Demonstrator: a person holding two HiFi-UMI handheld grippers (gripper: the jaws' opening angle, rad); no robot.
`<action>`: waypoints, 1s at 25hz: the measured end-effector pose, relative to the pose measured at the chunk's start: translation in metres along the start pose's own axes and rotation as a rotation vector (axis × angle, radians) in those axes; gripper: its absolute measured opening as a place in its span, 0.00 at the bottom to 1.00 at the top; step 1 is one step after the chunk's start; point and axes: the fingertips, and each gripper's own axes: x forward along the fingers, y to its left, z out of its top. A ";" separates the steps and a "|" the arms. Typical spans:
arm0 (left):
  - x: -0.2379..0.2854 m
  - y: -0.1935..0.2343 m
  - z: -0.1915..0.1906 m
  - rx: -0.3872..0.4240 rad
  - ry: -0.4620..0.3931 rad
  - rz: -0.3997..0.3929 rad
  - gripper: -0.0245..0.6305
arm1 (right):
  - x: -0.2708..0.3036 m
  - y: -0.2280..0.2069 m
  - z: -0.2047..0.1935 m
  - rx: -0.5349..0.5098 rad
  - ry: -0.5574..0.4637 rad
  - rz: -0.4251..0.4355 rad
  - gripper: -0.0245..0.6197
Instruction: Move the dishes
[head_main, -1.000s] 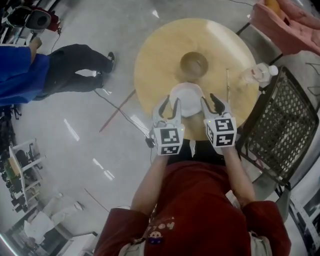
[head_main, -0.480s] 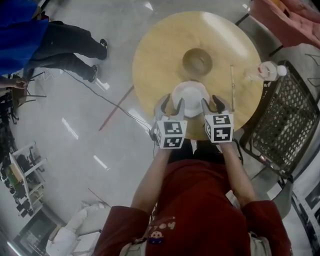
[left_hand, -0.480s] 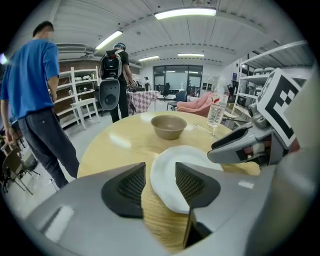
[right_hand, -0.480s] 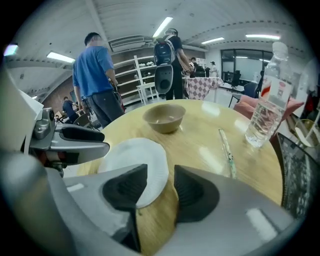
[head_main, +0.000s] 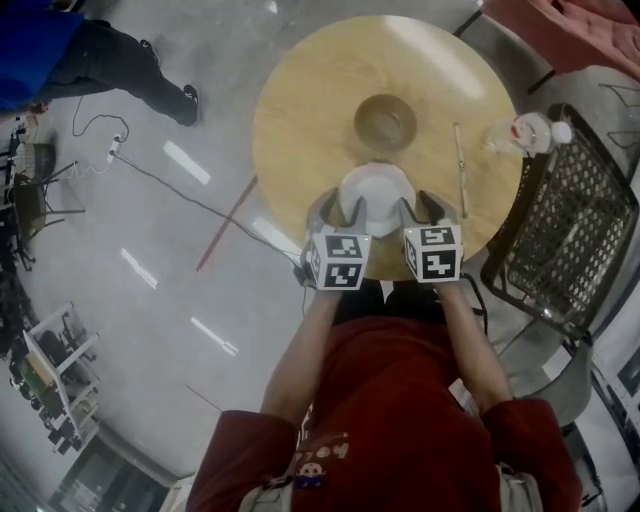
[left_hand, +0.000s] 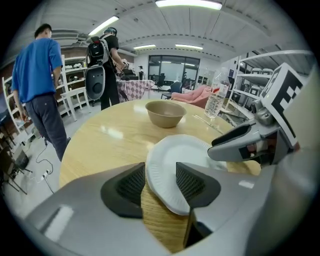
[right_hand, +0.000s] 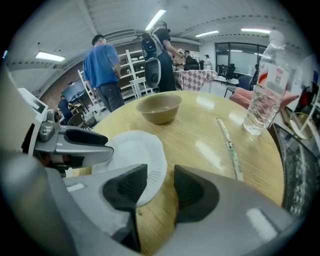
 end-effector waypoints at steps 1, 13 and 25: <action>0.001 -0.001 0.000 -0.001 0.004 -0.007 0.35 | 0.000 0.000 0.001 0.001 -0.002 0.000 0.30; 0.001 -0.012 -0.002 0.015 0.004 -0.047 0.33 | -0.003 -0.001 0.003 0.045 -0.025 -0.033 0.25; -0.008 -0.019 0.023 0.073 -0.048 -0.081 0.33 | -0.023 -0.009 0.016 0.091 -0.094 -0.093 0.25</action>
